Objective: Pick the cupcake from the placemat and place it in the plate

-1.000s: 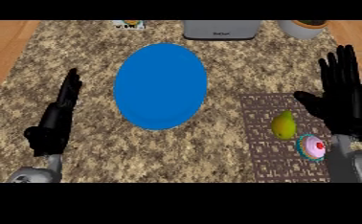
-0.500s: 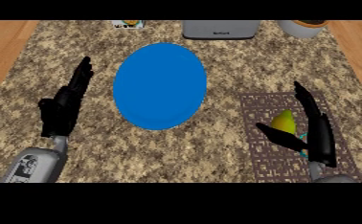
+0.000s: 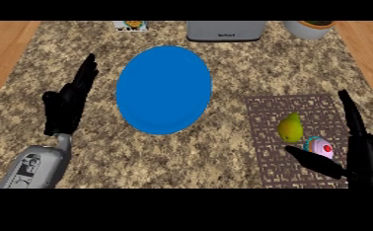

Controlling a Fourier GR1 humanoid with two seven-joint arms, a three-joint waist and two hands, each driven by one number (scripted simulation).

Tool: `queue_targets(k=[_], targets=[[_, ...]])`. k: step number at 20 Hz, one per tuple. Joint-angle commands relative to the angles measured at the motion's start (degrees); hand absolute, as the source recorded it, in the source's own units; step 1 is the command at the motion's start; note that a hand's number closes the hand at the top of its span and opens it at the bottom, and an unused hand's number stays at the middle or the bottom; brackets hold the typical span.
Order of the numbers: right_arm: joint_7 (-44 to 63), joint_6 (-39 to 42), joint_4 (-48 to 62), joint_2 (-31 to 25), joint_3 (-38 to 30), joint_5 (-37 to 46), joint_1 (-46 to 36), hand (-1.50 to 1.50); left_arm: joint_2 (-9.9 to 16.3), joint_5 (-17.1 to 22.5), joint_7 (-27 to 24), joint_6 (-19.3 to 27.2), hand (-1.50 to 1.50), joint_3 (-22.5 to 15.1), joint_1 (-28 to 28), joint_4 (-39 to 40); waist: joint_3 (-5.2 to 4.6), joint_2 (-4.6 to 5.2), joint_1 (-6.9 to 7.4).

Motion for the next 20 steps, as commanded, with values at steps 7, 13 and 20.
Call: queue_targets(k=[7,13,20], targets=[[31.3,24.2,-16.7,-16.3,-1.6,-0.7,3.2,-1.5,0.5,0.8,1.0,-2.0,0.0,1.6,-1.6,1.4,-0.13,0.15,-0.01],[35.7,33.7,-15.0,-18.8,-7.5,-8.1,2.0,-1.5,-1.3,-0.5,-2.2,-3.1,0.0,1.2,0.6,1.8,0.11,0.2,0.58],[37.8,39.4,-11.5,-10.8,-6.9,-5.2,-3.2,-1.5,-1.4,-2.3,-0.4,-5.2,0.0,5.3,-5.4,6.0,0.14,0.26,0.61]])
